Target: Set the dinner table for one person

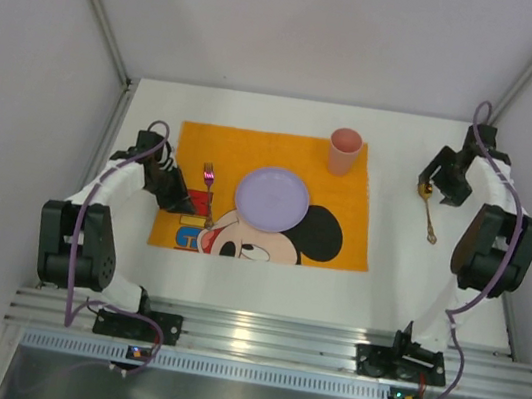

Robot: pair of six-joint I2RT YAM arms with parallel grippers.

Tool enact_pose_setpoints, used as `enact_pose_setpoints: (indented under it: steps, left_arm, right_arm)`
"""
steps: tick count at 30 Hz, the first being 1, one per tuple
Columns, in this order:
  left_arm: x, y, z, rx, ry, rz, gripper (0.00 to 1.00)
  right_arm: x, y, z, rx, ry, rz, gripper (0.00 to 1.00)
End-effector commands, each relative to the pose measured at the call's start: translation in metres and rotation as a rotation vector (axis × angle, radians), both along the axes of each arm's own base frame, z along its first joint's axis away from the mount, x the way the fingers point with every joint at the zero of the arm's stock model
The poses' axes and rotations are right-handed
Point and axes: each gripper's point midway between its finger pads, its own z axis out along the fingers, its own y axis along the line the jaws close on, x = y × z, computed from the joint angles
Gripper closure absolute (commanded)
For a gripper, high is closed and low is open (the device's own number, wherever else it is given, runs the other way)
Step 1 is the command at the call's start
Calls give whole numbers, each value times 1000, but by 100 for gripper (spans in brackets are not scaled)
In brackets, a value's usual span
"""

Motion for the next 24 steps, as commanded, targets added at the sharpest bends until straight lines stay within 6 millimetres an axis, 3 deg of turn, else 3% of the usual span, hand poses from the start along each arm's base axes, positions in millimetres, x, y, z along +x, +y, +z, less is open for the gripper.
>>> enact_pose_setpoints:
  steps: [1, 6, 11, 16, 19, 24]
  left_arm:
    - [10, -5, 17, -8, -60, -16, 84]
    - [2, -4, 25, 5, -69, -14, 84]
    - [-13, 1, 29, 36, -67, -8, 84]
    - [-26, 4, 34, 54, -68, 1, 83]
    - [-33, 5, 35, 67, -57, 8, 84]
    - [-42, 7, 31, 72, -46, 25, 85]
  right_arm:
    - [-18, -8, -29, -65, 114, 39, 28]
    - [-24, -12, -63, -79, 194, 54, 37]
    - [-23, -17, -75, -105, 217, 73, 39]
    - [-20, -25, -86, -101, 229, 50, 48]
    - [-19, -24, -93, -94, 239, 55, 56]
    - [-21, -21, -98, -87, 252, 64, 85]
